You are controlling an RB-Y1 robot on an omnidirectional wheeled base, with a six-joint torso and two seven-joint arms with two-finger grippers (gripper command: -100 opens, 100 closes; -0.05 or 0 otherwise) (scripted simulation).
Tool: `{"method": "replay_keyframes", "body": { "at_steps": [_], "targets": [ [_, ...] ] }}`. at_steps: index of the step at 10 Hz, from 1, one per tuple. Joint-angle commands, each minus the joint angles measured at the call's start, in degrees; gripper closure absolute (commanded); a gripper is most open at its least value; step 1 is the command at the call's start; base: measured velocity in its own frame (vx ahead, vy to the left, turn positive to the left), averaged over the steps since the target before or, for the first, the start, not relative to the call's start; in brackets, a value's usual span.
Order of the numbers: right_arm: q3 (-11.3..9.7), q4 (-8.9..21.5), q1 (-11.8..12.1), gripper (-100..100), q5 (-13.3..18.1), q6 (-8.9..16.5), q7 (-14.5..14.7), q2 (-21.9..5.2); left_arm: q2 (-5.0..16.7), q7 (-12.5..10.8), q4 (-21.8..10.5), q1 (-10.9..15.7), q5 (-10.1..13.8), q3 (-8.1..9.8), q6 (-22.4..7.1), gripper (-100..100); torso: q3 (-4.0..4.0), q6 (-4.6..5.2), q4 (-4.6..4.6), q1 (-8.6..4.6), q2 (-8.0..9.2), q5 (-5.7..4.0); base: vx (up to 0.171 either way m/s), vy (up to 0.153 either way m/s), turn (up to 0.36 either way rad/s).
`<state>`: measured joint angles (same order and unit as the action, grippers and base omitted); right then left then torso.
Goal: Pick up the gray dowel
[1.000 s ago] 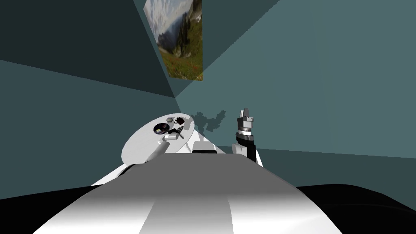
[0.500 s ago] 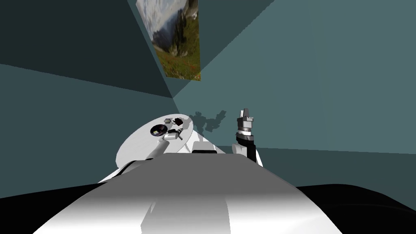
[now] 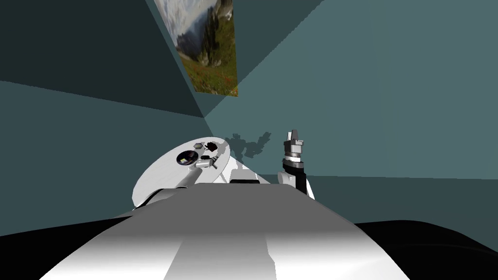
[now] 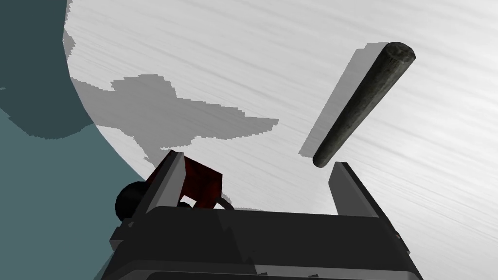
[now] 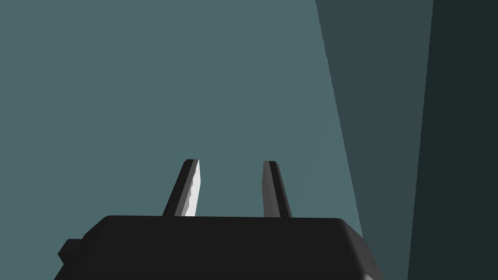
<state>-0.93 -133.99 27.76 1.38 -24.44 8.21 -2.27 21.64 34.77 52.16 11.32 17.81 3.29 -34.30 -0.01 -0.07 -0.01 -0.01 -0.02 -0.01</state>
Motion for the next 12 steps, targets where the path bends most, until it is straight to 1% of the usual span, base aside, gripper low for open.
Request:
{"method": "replay_keyframes", "body": {
  "at_steps": [1,2,4,5,7,8,10,11,12],
  "targets": [
    [0.00,0.00,0.00,0,0.00,0.00,0.00,0.00,0.55,1.35,-2.86,1.66,0.92,-0.05,-1.81,-100,0.00,0.00,0.00,0.00,0.00,0.00,0.011,0.004,-0.094],
    [0.00,0.00,0.00,0,0.00,0.00,0.00,0.00,0.55,1.35,-3.63,1.66,0.92,-0.05,-1.81,-100,0.00,0.03,0.00,0.00,-0.01,0.00,0.012,0.009,-0.053],
    [0.00,0.00,0.00,0,0.00,0.00,0.00,0.00,1.51,3.62,-8.58,3.93,2.33,-0.12,-5.10,-100,-0.01,0.02,0.00,0.02,-0.02,0.01,0.017,0.012,-0.099],
    [0.00,0.00,0.00,0,0.00,0.00,0.00,0.00,1.51,3.62,-8.93,3.93,2.33,-0.12,-5.28,-100,-0.02,0.02,-0.01,0.04,-0.03,0.01,0.017,0.015,-0.037],
    [0.00,0.00,0.00,0,0.00,0.00,0.00,0.00,2.43,5.65,-13.60,5.87,3.54,-0.22,-8.25,-100,-0.01,0.01,0.00,0.05,-0.02,0.01,0.015,0.021,-0.093],
    [0.00,0.00,0.00,0,0.00,0.00,0.00,0.00,2.43,5.65,-13.60,5.87,3.54,-0.22,-8.25,-100,-0.02,0.01,-0.01,0.07,-0.03,0.02,0.011,0.021,-0.033],
    [0.00,0.00,0.00,0,0.00,0.00,0.00,0.00,3.27,7.38,-17.55,7.42,4.52,-0.33,-10.65,-100,0.00,0.00,0.00,0.06,0.00,0.01,0.011,0.022,-0.068],
    [0.00,0.00,0.00,0,0.00,0.00,0.00,0.00,3.27,7.38,-17.55,7.42,4.52,-0.33,-10.65,-100,0.00,0.00,0.00,0.08,0.00,0.01,0.013,0.021,-0.033],
    [0.00,0.00,0.00,0,0.00,0.00,0.00,0.00,3.62,8.11,-19.22,8.03,4.93,-0.40,-11.62,-100,-0.01,-0.01,0.00,0.06,-0.01,0.02,0.010,0.017,-0.038]
  ]
}}
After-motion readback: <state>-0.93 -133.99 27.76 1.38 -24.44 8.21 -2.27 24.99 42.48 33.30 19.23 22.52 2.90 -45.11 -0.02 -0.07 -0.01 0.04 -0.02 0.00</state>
